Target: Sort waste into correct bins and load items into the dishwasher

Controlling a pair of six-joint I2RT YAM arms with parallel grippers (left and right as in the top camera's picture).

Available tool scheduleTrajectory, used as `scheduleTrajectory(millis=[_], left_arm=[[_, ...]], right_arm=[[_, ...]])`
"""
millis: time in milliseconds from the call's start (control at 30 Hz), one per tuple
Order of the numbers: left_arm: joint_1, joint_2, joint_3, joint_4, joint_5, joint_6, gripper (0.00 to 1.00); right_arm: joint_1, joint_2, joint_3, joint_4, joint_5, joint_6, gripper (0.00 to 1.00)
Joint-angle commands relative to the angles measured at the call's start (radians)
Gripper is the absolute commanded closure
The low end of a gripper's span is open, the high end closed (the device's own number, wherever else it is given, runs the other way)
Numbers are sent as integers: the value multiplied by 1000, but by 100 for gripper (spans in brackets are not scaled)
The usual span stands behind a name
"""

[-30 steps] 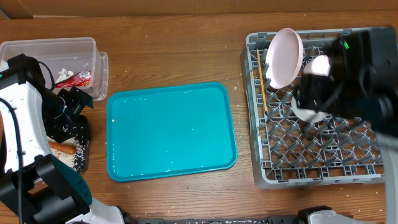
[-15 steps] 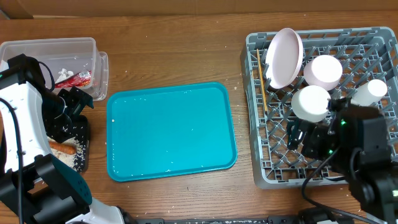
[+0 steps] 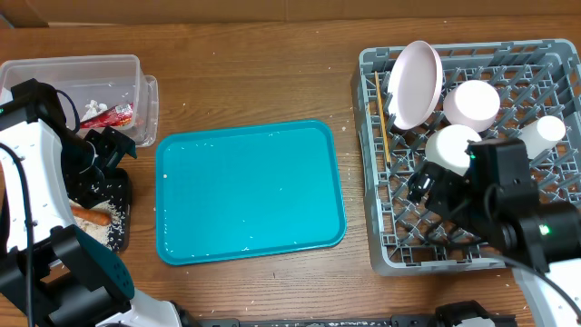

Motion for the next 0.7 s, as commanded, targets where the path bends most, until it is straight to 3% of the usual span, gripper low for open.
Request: scheduleTrajectory(millis=[0, 333, 467, 667], left_arm=[[-1, 2, -3, 0, 1, -12, 0], [-1, 2, -3, 0, 1, -12, 0], [-1, 2, -3, 0, 1, -13, 0], [-1, 2, -3, 0, 1, -12, 0]], right_arm=[[3, 40, -5, 6, -2, 13, 0], [2, 74, -10, 24, 30, 12, 0], [2, -46, -91, 196, 26, 12, 0], [2, -343, -391, 513, -2, 12, 0]])
